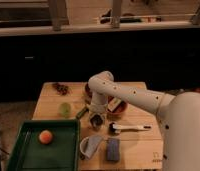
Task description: Stack cups on top of each other
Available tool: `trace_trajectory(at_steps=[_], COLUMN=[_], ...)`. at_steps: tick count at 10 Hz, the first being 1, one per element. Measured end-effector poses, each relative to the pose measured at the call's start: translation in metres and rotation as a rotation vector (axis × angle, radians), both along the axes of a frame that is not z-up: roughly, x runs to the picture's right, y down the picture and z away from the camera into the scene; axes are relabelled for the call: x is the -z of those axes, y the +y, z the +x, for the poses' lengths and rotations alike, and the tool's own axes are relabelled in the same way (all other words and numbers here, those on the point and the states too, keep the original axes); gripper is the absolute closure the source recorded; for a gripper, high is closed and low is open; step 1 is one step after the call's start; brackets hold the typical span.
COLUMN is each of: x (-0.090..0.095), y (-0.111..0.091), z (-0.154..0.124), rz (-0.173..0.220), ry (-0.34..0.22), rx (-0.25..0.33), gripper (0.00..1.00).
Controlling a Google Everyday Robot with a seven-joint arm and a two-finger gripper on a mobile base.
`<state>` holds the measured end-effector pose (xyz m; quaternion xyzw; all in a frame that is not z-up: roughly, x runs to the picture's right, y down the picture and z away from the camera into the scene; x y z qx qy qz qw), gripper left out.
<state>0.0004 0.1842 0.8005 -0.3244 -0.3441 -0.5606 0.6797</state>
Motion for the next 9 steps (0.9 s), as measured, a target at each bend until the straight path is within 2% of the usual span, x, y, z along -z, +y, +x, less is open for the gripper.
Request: trace_trajectory(at_steps=[2,3,9], x=[0.0002,0.0004,0.0027], y=[-0.0001,-0.0004,-0.0075], z=[-0.0021,-0.0015,0.0018], rz=[-0.001,-0.001,0.009], ry=[-0.005,-0.004,0.009], rx=[0.009,0.013,0.014], gripper=[0.94,0.99,1.00])
